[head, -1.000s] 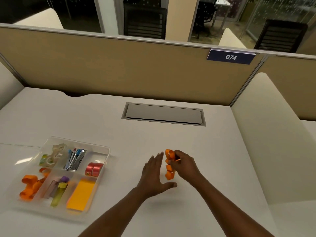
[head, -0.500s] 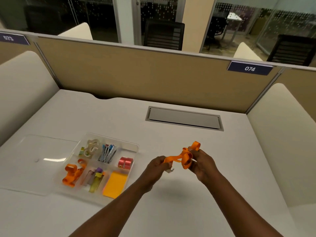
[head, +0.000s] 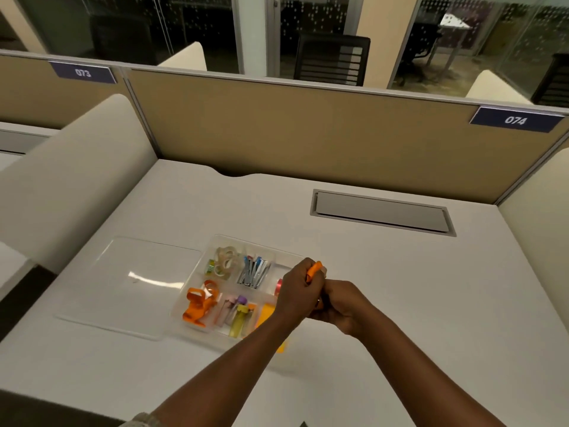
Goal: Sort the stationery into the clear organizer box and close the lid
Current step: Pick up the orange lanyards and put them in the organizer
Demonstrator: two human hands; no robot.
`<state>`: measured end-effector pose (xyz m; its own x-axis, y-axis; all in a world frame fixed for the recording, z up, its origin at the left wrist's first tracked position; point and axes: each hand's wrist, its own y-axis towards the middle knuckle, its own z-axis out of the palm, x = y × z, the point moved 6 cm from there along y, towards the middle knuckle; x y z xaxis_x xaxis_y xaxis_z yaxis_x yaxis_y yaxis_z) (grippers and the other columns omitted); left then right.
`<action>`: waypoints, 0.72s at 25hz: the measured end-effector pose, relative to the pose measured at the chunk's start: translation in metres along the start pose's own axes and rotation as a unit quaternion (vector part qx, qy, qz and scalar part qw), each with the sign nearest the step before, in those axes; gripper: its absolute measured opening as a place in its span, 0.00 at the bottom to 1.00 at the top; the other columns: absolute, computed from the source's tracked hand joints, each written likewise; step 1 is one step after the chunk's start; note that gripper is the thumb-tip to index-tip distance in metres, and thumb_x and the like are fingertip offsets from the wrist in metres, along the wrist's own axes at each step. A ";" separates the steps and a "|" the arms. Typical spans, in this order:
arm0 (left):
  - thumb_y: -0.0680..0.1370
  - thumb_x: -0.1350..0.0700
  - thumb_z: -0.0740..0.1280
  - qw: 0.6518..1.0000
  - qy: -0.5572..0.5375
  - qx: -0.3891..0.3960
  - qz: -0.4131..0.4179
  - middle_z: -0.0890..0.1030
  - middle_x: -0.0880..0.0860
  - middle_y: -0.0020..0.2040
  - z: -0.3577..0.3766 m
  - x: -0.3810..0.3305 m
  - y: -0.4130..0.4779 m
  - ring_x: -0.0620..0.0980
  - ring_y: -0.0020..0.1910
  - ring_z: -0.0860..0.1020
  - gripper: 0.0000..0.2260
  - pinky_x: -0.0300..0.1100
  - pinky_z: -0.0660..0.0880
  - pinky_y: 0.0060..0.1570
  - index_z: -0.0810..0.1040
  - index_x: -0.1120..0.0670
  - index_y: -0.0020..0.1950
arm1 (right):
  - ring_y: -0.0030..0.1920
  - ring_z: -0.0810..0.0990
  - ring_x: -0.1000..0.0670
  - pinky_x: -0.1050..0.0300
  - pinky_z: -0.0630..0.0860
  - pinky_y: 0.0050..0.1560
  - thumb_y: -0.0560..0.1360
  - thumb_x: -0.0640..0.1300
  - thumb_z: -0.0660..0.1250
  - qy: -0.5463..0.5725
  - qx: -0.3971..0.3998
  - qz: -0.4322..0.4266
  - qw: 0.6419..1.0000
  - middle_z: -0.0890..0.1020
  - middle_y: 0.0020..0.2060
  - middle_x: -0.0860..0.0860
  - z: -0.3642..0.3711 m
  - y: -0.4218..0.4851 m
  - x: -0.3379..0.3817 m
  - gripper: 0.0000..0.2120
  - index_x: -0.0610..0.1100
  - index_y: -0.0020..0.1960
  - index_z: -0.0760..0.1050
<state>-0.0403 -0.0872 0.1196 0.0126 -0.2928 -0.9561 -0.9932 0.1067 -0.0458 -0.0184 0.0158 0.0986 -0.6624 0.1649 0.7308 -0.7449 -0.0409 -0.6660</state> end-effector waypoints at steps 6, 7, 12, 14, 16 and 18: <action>0.79 0.49 0.65 0.996 0.016 -0.057 -0.062 0.82 0.51 0.41 -0.081 0.048 0.009 0.49 0.41 0.80 0.08 0.45 0.78 0.43 0.78 0.52 0.48 | 0.46 0.87 0.42 0.51 0.84 0.42 0.78 0.41 0.64 -0.099 0.078 0.029 0.992 0.87 0.45 0.39 0.071 0.015 -0.009 0.12 0.34 0.52 0.81; 0.79 0.47 0.66 0.992 -0.017 -0.064 -0.108 0.82 0.50 0.42 -0.093 0.061 0.010 0.49 0.43 0.81 0.08 0.46 0.79 0.45 0.79 0.50 0.48 | 0.46 0.88 0.43 0.53 0.83 0.41 0.77 0.42 0.64 -0.125 0.081 0.028 0.988 0.87 0.45 0.41 0.084 0.017 -0.010 0.12 0.36 0.51 0.82; 0.78 0.49 0.67 0.933 -0.174 -0.149 -0.278 0.81 0.51 0.43 -0.156 0.121 0.004 0.54 0.43 0.81 0.05 0.46 0.80 0.38 0.78 0.50 0.48 | 0.46 0.87 0.46 0.52 0.83 0.45 0.76 0.54 0.68 -0.223 0.081 -0.006 0.971 0.88 0.43 0.49 0.128 0.031 -0.017 0.13 0.46 0.51 0.83; 0.79 0.49 0.66 0.933 -0.129 -0.198 -0.272 0.82 0.53 0.42 -0.183 0.136 0.000 0.55 0.43 0.81 0.08 0.52 0.81 0.42 0.78 0.54 0.49 | 0.48 0.87 0.43 0.51 0.83 0.47 0.78 0.52 0.67 -0.229 0.072 -0.015 0.971 0.88 0.43 0.49 0.134 0.037 -0.021 0.11 0.46 0.51 0.82; 0.79 0.51 0.65 0.945 -0.025 -0.233 -0.229 0.82 0.55 0.42 -0.206 0.140 -0.001 0.57 0.44 0.81 0.08 0.54 0.79 0.48 0.78 0.55 0.47 | 0.50 0.86 0.41 0.52 0.82 0.46 0.79 0.50 0.65 -0.236 0.065 -0.015 0.969 0.88 0.43 0.49 0.136 0.040 -0.026 0.10 0.46 0.52 0.82; 0.79 0.53 0.65 0.957 0.082 -0.223 -0.169 0.80 0.56 0.43 -0.218 0.140 0.002 0.57 0.45 0.80 0.07 0.49 0.77 0.45 0.77 0.56 0.48 | 0.50 0.86 0.41 0.51 0.82 0.46 0.79 0.49 0.65 -0.250 0.057 -0.012 0.967 0.88 0.44 0.48 0.136 0.044 -0.030 0.10 0.46 0.53 0.81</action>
<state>-0.0656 -0.3354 0.0486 0.3606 -0.3878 -0.8483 -0.8864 -0.4254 -0.1824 -0.0422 -0.1249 0.0682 -0.5789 -0.3280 0.7465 -0.7463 -0.1558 -0.6472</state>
